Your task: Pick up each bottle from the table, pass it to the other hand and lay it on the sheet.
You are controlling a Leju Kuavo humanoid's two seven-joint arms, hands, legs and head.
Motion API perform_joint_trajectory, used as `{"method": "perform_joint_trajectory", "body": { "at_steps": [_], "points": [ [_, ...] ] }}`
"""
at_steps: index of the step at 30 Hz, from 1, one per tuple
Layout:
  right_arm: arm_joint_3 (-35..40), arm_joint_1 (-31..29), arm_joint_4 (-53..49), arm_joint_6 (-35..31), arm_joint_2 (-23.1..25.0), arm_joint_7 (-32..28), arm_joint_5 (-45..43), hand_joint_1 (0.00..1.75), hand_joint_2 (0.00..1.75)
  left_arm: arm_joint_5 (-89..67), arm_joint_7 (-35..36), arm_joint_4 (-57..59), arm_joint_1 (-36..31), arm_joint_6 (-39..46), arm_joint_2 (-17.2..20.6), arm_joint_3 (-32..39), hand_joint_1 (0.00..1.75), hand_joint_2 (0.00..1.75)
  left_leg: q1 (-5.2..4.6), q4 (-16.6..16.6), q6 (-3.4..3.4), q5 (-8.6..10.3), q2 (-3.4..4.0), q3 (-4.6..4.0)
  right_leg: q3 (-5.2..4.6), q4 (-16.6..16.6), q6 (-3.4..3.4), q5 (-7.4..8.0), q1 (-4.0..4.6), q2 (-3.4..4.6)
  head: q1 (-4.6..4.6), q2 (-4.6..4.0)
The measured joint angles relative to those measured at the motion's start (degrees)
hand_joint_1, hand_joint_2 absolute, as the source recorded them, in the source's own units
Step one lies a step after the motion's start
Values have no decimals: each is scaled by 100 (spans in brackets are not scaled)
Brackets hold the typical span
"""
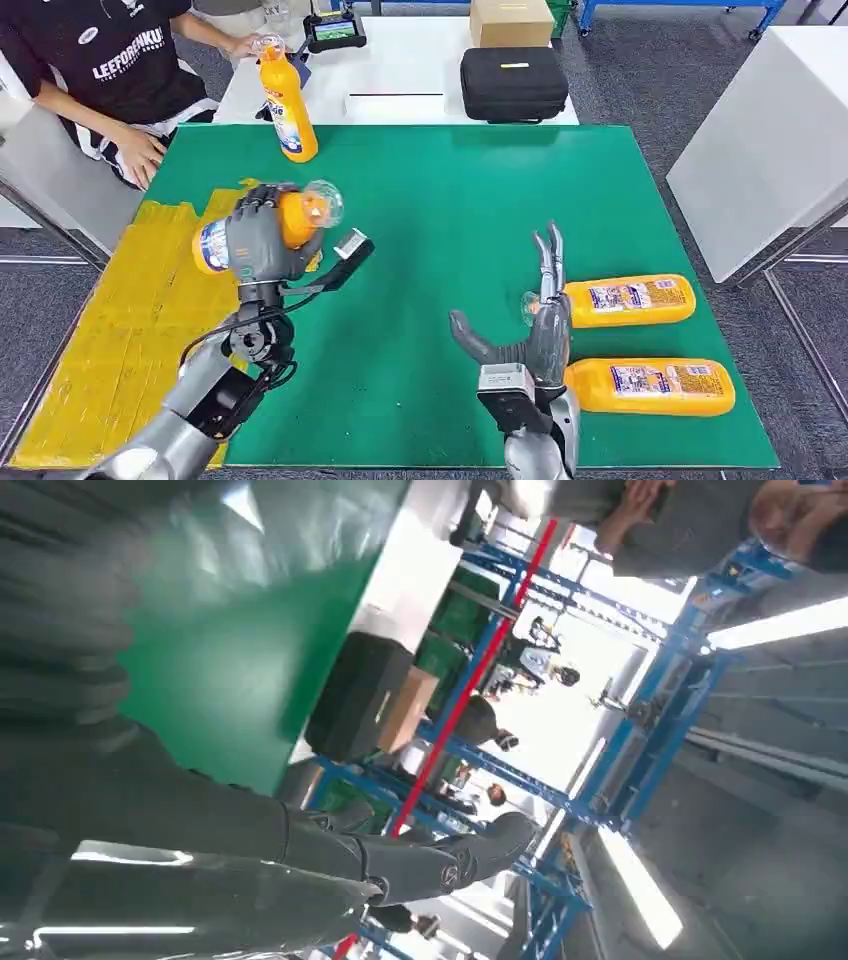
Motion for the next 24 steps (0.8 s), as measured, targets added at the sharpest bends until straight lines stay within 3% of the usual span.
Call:
{"method": "perform_joint_trajectory", "body": {
  "at_steps": [4,9,21,22,23,24],
  "points": [
    [-68,-38,-52,0,-33,9,-105,0,175,-7,146,1093,-493,-232,74,-878,175,175,-1,0,1,-1,21,0,-2,2,1,0,-1,9,0,0],
    [-138,-95,-63,0,-79,-31,-114,0,175,-4,76,2338,-846,-483,35,-1378,175,175,-4,0,1,-2,17,-4,-6,1,1,0,-1,6,0,0],
    [-225,-148,-63,35,-153,101,-26,0,175,-7,-208,3682,-970,-1193,-68,-1546,175,175,-1,0,1,-2,16,-4,-5,0,1,0,-1,5,-2,0],
    [-218,-158,-63,37,-168,179,7,0,175,-4,-158,3752,-968,-1268,-68,-1548,148,175,0,0,1,-2,16,-5,-5,0,1,0,0,5,2,0],
    [-212,-168,-63,37,-181,219,24,0,175,-4,-136,3789,-965,-1276,-68,-1546,0,175,0,0,1,-2,16,-5,-5,0,1,0,-1,5,-2,0],
    [-208,-176,-63,37,-197,243,39,0,175,-4,-121,3820,-966,-1276,-68,-1544,0,175,0,0,1,-2,14,-4,-5,0,1,0,-1,5,0,0]
  ]
}}
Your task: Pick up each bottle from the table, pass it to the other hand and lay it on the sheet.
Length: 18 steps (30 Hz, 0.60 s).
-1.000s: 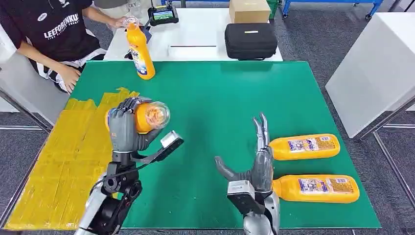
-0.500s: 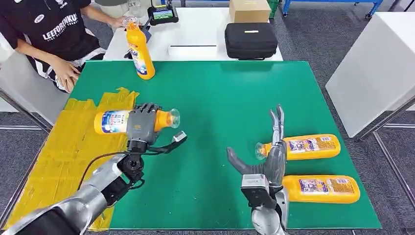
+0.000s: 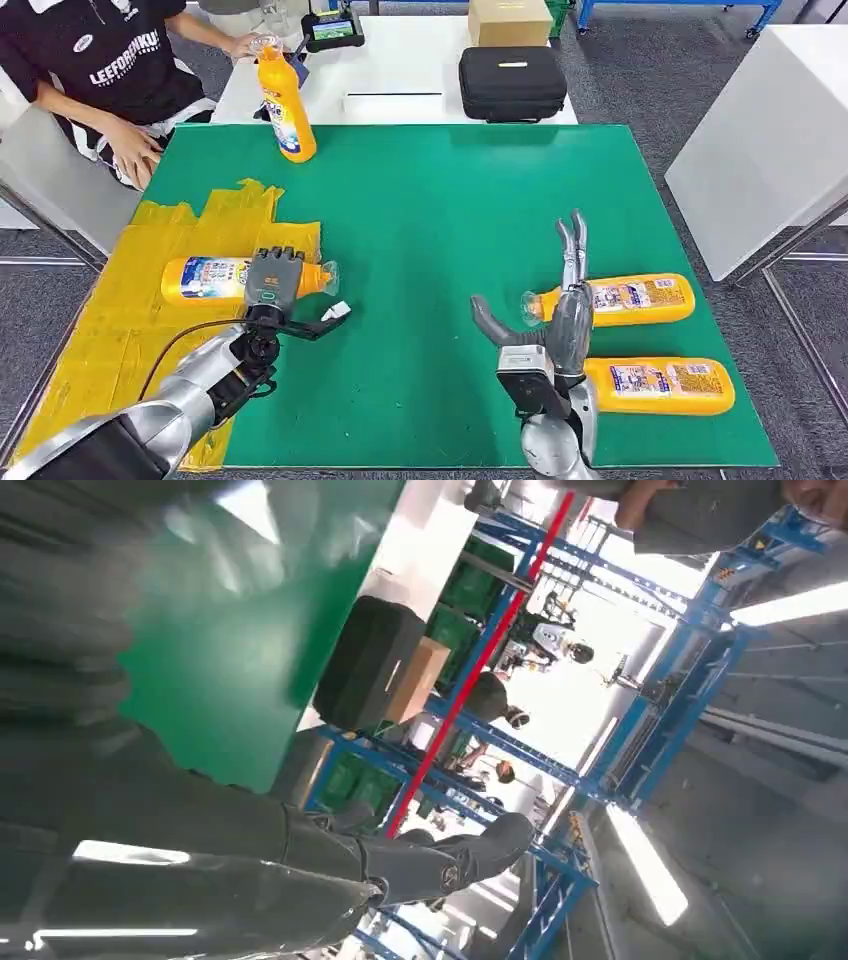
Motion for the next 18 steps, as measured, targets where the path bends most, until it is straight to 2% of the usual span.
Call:
{"method": "perform_joint_trajectory", "body": {
  "at_steps": [4,7,11,15,18],
  "points": [
    [11,-41,4,0,-42,140,101,0,175,4,101,65,2,59,-2,2,0,175,-1,0,0,0,-1,1,2,0,0,0,-1,-1,0,0],
    [59,-80,28,48,-96,497,442,0,175,0,225,100,35,254,-15,61,0,175,-1,0,0,0,0,0,1,0,0,0,-2,0,0,0],
    [234,-109,94,271,-282,1181,1218,0,175,0,385,39,119,1236,-7,192,0,175,-1,0,0,1,-18,-1,1,0,0,0,-1,-5,0,0],
    [264,-81,107,238,-450,1689,2097,0,175,0,123,-709,442,1652,15,524,0,175,-4,0,1,0,-16,-1,0,-1,0,-1,-2,-4,-2,0],
    [262,-80,107,238,-537,1790,2282,0,175,-11,-33,-1177,694,1668,-50,872,0,175,-4,0,1,-1,-14,-5,-2,-2,1,-1,-2,-4,0,0]
  ]
}}
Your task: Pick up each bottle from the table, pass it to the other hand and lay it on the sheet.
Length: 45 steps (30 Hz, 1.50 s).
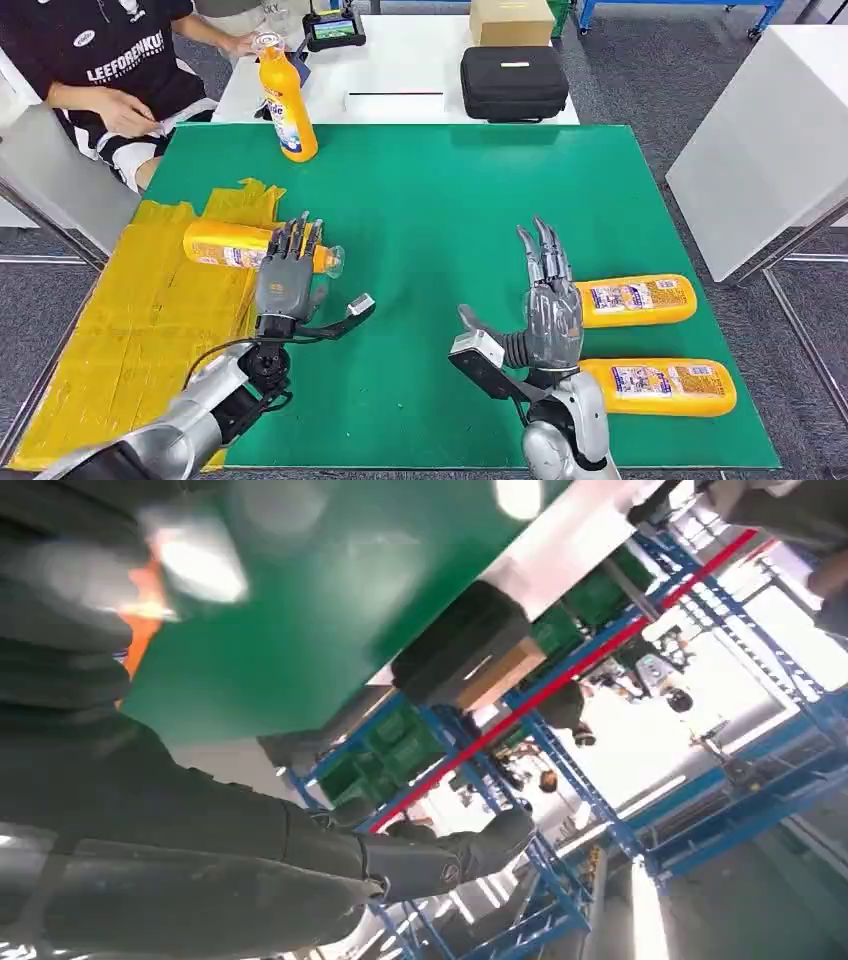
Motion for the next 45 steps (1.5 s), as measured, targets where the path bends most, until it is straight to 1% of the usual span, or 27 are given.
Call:
{"method": "perform_joint_trajectory", "body": {
  "at_steps": [2,3,4,5,7,8,9,10,11,13,15,19,21,26,29,32,36,45],
  "points": [
    [0,0,0,2,-40,35,55,0,175,120,-145,-216,71,4,-29,151,0,175,-2,0,0,-1,5,1,1,-1,0,0,-5,0,0,0],
    [0,2,-2,20,-59,116,191,0,175,359,-555,-347,145,4,-68,248,0,175,-5,0,1,-1,11,5,1,-2,0,0,-6,1,2,0],
    [-4,15,-9,76,-87,220,338,0,175,686,-1193,-552,268,4,-98,477,0,175,-7,0,1,-2,12,9,1,-3,0,0,-10,2,-4,0],
    [-19,39,-31,200,-122,366,554,0,175,1076,-1968,-765,411,-36,-175,779,0,175,-8,0,1,-2,7,9,0,-3,0,0,-9,0,-7,0],
    [-83,84,-85,508,-241,630,1072,0,175,2531,-4257,-1086,666,-384,-447,1438,0,175,-8,0,1,0,-14,2,2,-3,1,0,-10,-10,0,0],
    [-150,104,-126,711,-327,712,1347,0,175,3668,-5490,-1326,833,-667,-586,1745,0,175,-8,0,2,-1,-11,1,1,-3,1,0,-12,-9,0,0],
    [-211,130,-161,882,-415,728,1510,0,175,4494,-6326,-1605,1008,-925,-666,1943,0,175,-8,0,4,-3,-4,1,1,-3,1,0,-12,-3,0,0],
    [-288,171,-207,1059,-526,728,1615,0,175,5137,-6881,-1942,1199,-1246,-737,2100,0,175,-10,0,7,-6,4,4,1,-3,2,1,-14,2,0,0],
    [-375,215,-249,1224,-631,722,1670,0,175,5654,-7155,-2221,1338,-1581,-798,2220,0,175,-13,0,14,-10,12,4,0,-4,2,0,-14,2,0,0],
    [-607,313,-378,1477,-863,665,1655,0,175,6396,-6942,-2736,1580,-2232,-867,2354,0,175,-20,1,21,-14,5,4,0,-7,5,-2,-16,-1,-4,0],
    [-858,413,-513,1665,-1094,534,1489,0,175,6801,-6892,-3071,1743,-2628,-890,2420,0,175,-20,1,23,-15,-9,1,-1,-8,5,-2,-16,-9,-2,0],
    [-1487,574,-675,2070,-1684,52,1121,0,175,7290,-6894,-3479,1845,-3100,-933,2497,0,175,-21,1,25,-15,-11,-1,3,-8,7,-1,-18,-15,0,0],
    [-1789,589,-682,2159,-1895,-100,1023,0,175,7374,-6905,-3568,1847,-3176,-936,2549,0,175,-23,1,25,-16,-10,1,3,-8,8,0,-22,-13,0,0],
    [-2092,592,-684,2190,-2081,-179,1034,0,175,7421,-6916,-3680,1853,-3228,-971,2599,0,175,-22,2,26,-14,-8,3,3,-8,10,1,-21,-13,-2,0],
    [-2175,593,-682,2300,-2208,-54,1262,0,175,7429,-6922,-3684,1852,-3235,-981,2606,0,175,-21,2,26,-13,-9,4,2,-7,9,1,-19,-13,-4,0],
    [-2311,585,-664,2319,-2411,55,1583,0,175,7429,-6922,-3679,1842,-3239,-992,2608,0,175,-21,2,26,-13,-9,2,2,-7,9,1,-19,-14,-2,0],
    [-2468,556,-536,2127,-2594,409,2253,0,175,7392,-6920,-3638,1831,-3191,-1005,2610,0,175,-22,2,27,-13,-8,2,2,-7,10,1,-19,-13,0,0],
    [-2553,422,-179,2035,-2660,509,2464,0,175,7329,-6896,-3494,1795,-3154,-1025,2610,0,175,-22,2,27,-14,-8,2,2,-7,10,1,-20,-14,-2,0]
  ]
}}
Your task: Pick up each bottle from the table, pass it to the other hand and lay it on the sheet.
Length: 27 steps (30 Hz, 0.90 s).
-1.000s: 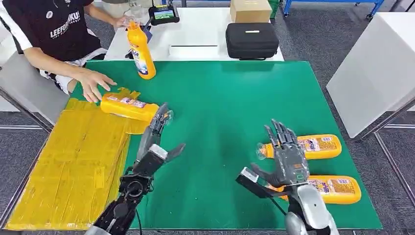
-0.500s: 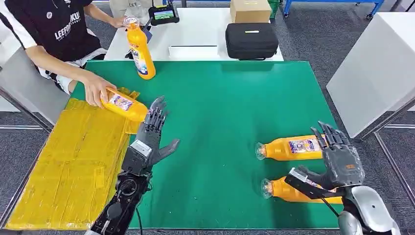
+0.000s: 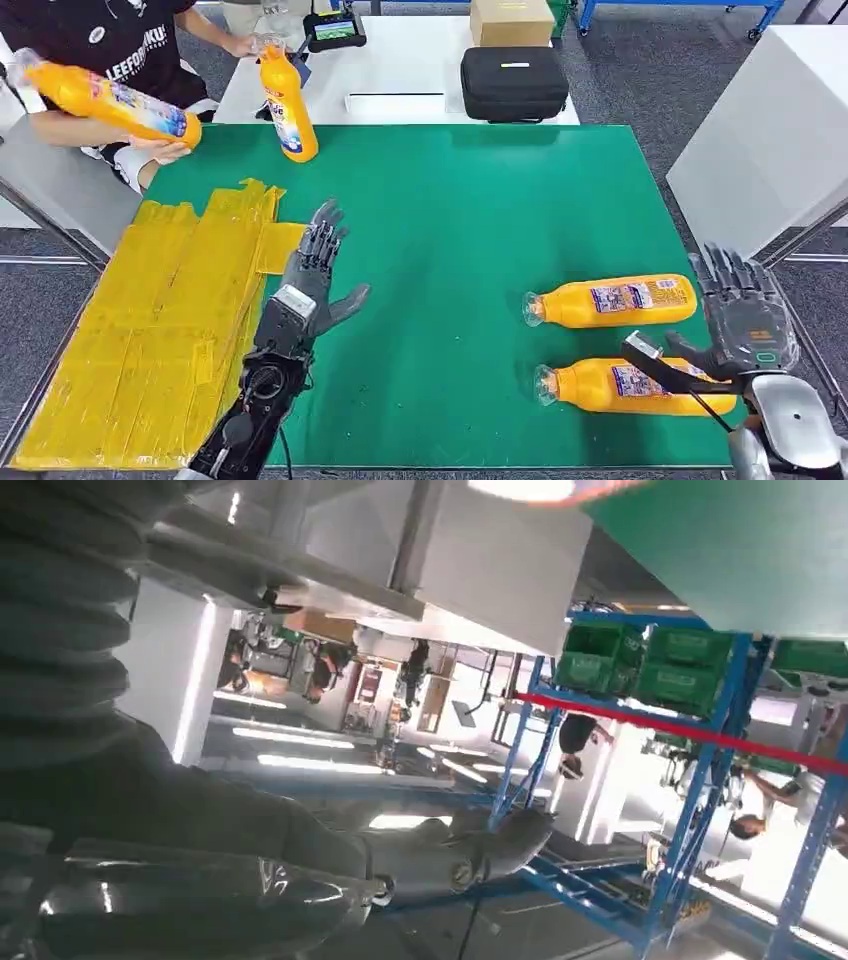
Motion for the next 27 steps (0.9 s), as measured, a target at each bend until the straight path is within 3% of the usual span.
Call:
{"method": "perform_joint_trajectory", "body": {
  "at_steps": [22,27],
  "points": [
    [581,-1036,1682,-57,535,153,710,0,175,103,79,210,45,74,-46,2,0,175,2,0,2,4,-2,-6,0,2,0,0,0,-1,0,0],
    [743,-1523,2304,-15,575,243,785,0,175,136,101,234,79,171,-48,2,0,175,1,0,3,5,-1,-4,1,2,0,1,0,0,0,0]
  ]
}}
